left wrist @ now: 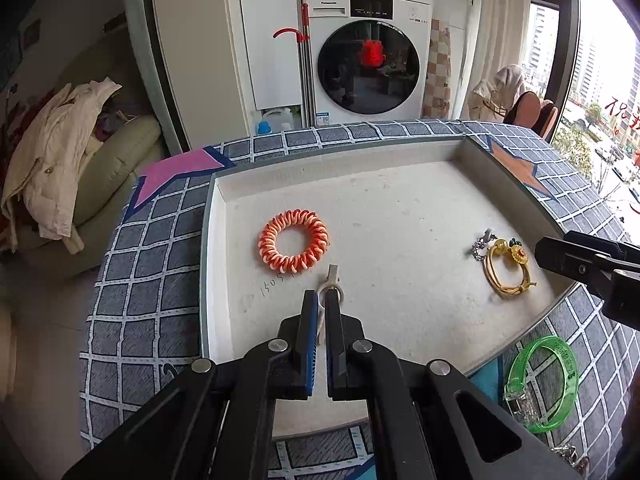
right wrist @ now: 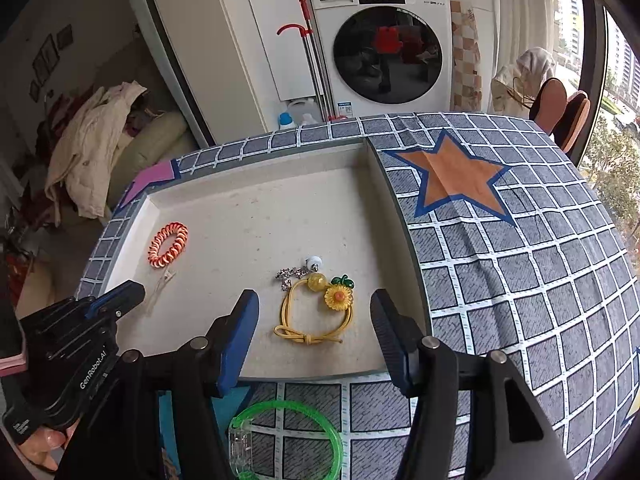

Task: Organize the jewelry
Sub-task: 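Carry both items into the tray and open both tools to release them, then move both tools back over the table toward the clear bead bracelet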

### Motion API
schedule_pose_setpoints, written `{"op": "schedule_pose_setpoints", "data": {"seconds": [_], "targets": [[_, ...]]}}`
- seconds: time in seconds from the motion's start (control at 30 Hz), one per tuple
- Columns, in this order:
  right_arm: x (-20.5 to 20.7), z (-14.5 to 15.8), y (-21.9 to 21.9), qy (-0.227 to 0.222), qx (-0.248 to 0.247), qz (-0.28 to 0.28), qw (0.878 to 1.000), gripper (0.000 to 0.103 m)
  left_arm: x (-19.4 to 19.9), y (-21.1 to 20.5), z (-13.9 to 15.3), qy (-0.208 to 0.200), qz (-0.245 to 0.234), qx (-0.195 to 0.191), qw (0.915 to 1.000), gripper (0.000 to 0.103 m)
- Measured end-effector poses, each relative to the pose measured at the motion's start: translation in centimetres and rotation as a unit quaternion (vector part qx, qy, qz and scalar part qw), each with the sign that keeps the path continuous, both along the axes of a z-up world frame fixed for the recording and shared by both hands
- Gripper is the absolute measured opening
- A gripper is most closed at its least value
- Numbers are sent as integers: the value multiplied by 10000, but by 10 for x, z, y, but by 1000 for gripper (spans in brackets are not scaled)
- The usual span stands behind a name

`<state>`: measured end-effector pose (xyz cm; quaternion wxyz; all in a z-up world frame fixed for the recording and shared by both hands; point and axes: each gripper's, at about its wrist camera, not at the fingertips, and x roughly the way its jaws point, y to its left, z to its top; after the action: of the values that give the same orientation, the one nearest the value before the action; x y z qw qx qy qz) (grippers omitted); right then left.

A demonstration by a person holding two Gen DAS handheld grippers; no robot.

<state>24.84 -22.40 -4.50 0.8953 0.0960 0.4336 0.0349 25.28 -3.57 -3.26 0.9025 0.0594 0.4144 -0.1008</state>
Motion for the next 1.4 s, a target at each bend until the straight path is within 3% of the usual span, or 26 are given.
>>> {"op": "schedule_pose_setpoints", "data": {"seconds": [0.3, 0.53, 0.8, 0.83, 0.87, 0.9, 1.03, 1.27, 1.4], "targets": [[-22, 8, 0, -38, 69, -7, 10000, 69, -10, 4, 5, 4, -34, -80, 10000, 23], [-39, 13, -1, -104, 154, -59, 9998, 81, -24, 12, 14, -10, -43, -205, 9998, 23], [-59, 16, 0, -150, 314, -33, 9994, 84, -44, 26, 20, 3, 16, -400, 9992, 24], [-62, 16, 1, -152, 329, -28, 9993, 84, -46, 28, 20, 19, 21, -405, 9992, 34], [-64, 16, 1, -147, 346, -28, 9993, 84, -48, 29, 19, 43, 40, -407, 9992, 92], [-66, 16, 1, -139, 363, -30, 9992, 86, -49, 30, 19, 54, 140, -377, 9992, 103], [-73, 16, 3, -180, 406, -1, 9990, 103, -55, 33, 14, -99, 212, -444, 9987, 103], [-92, 23, 9, -503, 380, 131, 9979, 103, -66, 39, -2, -191, 387, -326, 9985, 103], [-99, 23, 14, -296, 345, 254, 9986, 103, -74, 50, -11, -167, 527, -300, 9980, 103]]}}
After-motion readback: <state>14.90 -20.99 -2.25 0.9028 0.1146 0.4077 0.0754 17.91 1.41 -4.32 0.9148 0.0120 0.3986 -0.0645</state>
